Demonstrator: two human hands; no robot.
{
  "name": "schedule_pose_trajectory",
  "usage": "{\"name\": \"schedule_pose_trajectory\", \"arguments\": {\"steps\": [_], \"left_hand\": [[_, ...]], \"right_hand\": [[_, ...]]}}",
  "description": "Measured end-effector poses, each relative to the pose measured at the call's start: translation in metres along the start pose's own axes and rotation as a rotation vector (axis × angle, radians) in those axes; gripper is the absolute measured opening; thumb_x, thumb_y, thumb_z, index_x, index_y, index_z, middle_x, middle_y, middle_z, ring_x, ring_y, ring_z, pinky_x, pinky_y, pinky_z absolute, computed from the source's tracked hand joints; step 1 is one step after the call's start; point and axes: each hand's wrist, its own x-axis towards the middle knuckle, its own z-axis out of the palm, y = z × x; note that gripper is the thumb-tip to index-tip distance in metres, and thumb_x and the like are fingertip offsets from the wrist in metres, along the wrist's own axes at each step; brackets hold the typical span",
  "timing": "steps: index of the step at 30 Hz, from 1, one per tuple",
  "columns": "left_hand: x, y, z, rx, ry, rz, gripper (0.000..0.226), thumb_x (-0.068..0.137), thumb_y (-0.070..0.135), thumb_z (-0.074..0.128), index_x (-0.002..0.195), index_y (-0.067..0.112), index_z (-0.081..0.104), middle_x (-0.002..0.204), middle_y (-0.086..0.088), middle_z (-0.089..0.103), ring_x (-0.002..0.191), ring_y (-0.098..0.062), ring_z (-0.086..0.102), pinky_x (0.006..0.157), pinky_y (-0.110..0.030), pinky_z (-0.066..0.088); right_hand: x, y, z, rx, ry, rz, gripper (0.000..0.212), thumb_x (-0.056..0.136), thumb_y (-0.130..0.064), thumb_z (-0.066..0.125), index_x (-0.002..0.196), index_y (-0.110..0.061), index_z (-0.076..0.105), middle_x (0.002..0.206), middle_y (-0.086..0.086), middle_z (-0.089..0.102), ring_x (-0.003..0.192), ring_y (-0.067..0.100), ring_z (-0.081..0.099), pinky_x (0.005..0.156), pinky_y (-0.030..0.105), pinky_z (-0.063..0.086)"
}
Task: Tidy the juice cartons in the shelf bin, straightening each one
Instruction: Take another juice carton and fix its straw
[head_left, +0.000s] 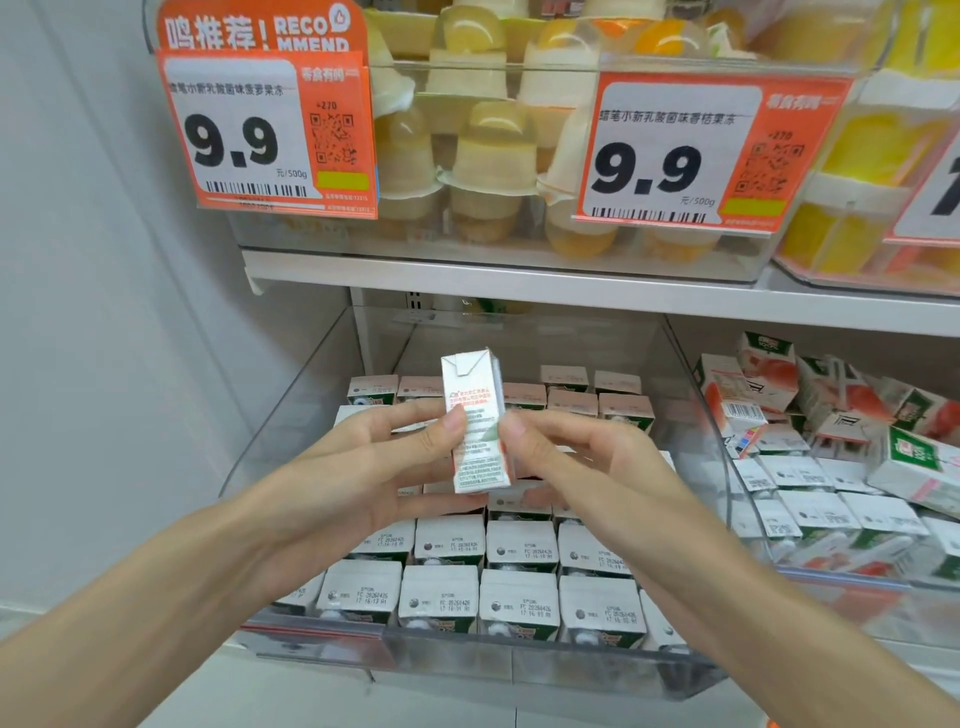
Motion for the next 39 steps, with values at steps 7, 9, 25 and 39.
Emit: {"name": "schedule_pose_trajectory", "arguments": {"steps": [7,9,25,39], "left_hand": [[0.002,0.002,0.001,-0.032,0.049,0.001,0.049,0.094,0.030,0.064,0.137,0.007,0.064,0.127,-0.015,0.076,0.116,-0.036,0.074,0.096,-0.037,0.062],[0.002,0.003,0.001,-0.031,0.048,0.001,0.048,0.096,0.028,0.062,0.138,0.005,0.062,0.127,-0.015,0.075,0.117,-0.036,0.074,0.096,-0.037,0.061],[0.007,0.000,-0.004,0.057,-0.040,0.039,0.040,0.104,0.019,0.054,0.142,0.019,0.065,0.133,-0.011,0.074,0.123,-0.032,0.071,0.103,-0.038,0.057],[0.010,-0.004,-0.004,0.299,0.068,0.076,0.037,0.100,0.025,0.066,0.137,0.027,0.068,0.123,-0.002,0.079,0.115,-0.023,0.075,0.104,-0.043,0.057]], "right_hand": [[0.004,0.004,-0.002,0.029,0.048,-0.039,0.032,0.086,-0.041,0.081,0.116,-0.030,0.078,0.106,-0.016,0.080,0.098,-0.003,0.075,0.078,0.010,0.056],[0.006,0.006,-0.002,0.032,0.068,-0.055,0.026,0.086,-0.037,0.082,0.110,-0.028,0.079,0.103,-0.014,0.080,0.095,0.000,0.076,0.080,0.012,0.058],[0.007,0.008,-0.006,0.006,0.153,-0.124,0.022,0.087,-0.031,0.084,0.107,-0.030,0.078,0.104,-0.006,0.080,0.096,0.012,0.077,0.089,0.031,0.064],[0.005,0.009,-0.008,-0.129,0.178,-0.031,0.025,0.083,-0.031,0.089,0.105,-0.027,0.077,0.103,-0.002,0.078,0.093,0.016,0.077,0.085,0.032,0.064]]}}
